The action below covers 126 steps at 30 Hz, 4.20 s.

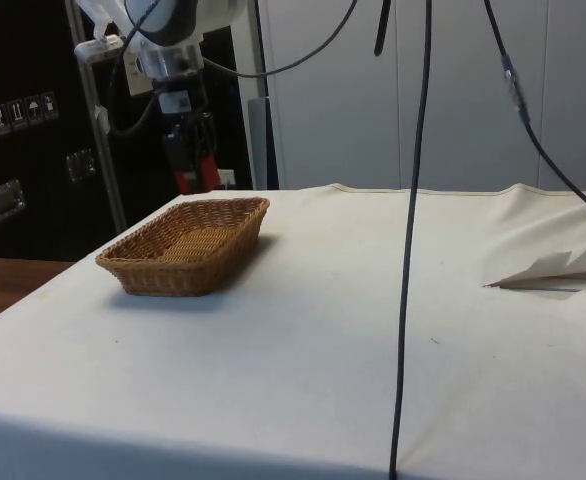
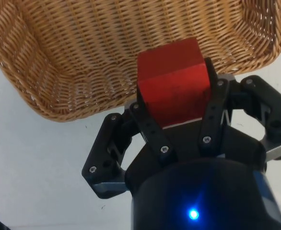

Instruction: Pick up the cube and place it into the basket.

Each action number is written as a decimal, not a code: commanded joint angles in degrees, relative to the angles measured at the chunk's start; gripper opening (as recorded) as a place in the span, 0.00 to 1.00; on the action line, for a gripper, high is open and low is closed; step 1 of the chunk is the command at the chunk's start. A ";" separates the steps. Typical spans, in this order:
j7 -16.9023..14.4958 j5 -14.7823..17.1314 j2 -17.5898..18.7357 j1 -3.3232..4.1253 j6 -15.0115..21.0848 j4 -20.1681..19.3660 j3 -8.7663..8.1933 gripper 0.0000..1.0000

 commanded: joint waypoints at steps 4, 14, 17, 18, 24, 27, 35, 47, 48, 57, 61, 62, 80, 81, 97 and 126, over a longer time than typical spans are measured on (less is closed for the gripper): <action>-0.11 0.40 0.63 -0.11 1.78 -0.74 0.34 0.01; -0.06 0.46 2.69 -0.11 4.01 -1.03 0.40 0.01; -0.06 0.52 3.09 -0.11 4.30 -0.97 0.40 0.01; -0.06 0.52 3.27 -0.11 4.41 -0.97 0.40 0.01; 0.00 0.17 4.41 0.00 4.76 -0.86 0.23 0.01; -0.06 0.86 5.67 -0.17 6.42 -0.86 0.57 0.01; -0.17 1.55 7.73 -0.29 7.91 -0.52 0.74 0.01; -0.11 2.52 10.08 -0.29 9.11 0.23 0.69 0.01; 0.00 2.18 9.68 0.00 9.11 -0.23 0.40 0.01; 0.00 2.18 9.68 0.00 9.11 -0.23 0.40 0.01; -0.34 2.46 9.85 -0.40 9.11 -0.17 0.63 0.17; -0.34 2.46 9.85 -0.40 9.11 -0.17 0.63 0.26; -0.46 2.06 8.31 -0.17 8.02 -0.40 0.06 1.00; -0.46 2.01 8.02 -0.06 7.68 -0.40 -0.06 1.00; -0.74 1.15 3.78 0.17 3.27 -0.06 -0.74 1.00; -1.60 0.06 -2.12 0.06 -3.15 1.38 -1.60 1.00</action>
